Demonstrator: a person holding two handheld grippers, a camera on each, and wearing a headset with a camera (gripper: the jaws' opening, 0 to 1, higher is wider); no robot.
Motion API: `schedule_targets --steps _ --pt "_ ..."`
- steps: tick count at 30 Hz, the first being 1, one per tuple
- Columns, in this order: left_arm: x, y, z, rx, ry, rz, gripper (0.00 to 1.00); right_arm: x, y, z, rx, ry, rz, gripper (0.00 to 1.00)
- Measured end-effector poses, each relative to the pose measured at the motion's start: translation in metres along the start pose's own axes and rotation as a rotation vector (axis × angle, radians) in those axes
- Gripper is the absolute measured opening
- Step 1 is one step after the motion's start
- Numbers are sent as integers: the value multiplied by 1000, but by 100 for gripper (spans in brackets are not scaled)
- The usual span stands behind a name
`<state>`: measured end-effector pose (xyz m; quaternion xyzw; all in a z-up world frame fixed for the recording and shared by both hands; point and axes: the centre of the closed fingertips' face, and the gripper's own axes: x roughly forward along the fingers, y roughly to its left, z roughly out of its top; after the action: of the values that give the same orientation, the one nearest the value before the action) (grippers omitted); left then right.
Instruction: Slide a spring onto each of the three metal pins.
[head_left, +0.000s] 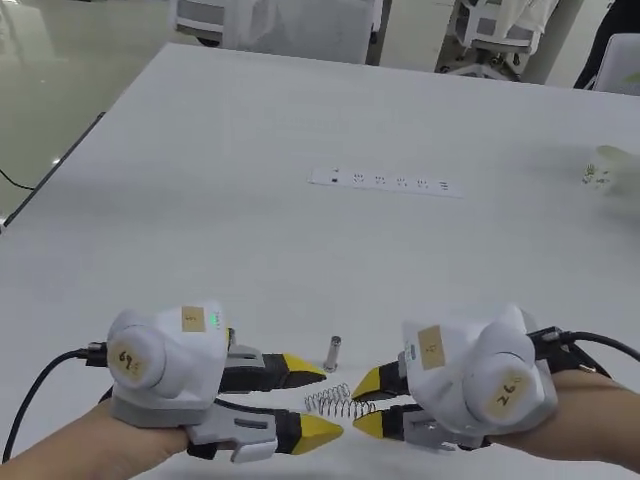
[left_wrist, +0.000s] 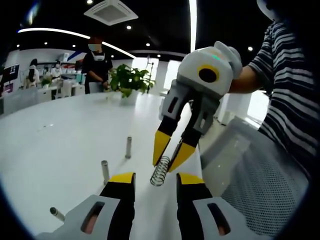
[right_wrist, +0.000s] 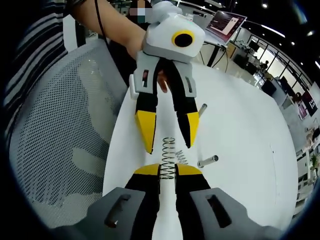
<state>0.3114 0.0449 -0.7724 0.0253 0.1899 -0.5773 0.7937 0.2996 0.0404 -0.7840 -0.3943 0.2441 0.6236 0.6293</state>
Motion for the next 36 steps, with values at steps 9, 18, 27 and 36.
schedule_targets --steps 9,18,27,36 --pt "5 -4 3 18 -5 -22 13 -2 -1 2 2 -10 -1 8" --pt "6 -6 2 41 2 -39 5 -2 1 2 -15 -9 5 8" --pt "6 -10 2 67 7 -70 3 -3 2 0 -2 -17 8 8" --pt "7 -14 3 77 17 -99 2 -5 4 0 31 -36 7 8"
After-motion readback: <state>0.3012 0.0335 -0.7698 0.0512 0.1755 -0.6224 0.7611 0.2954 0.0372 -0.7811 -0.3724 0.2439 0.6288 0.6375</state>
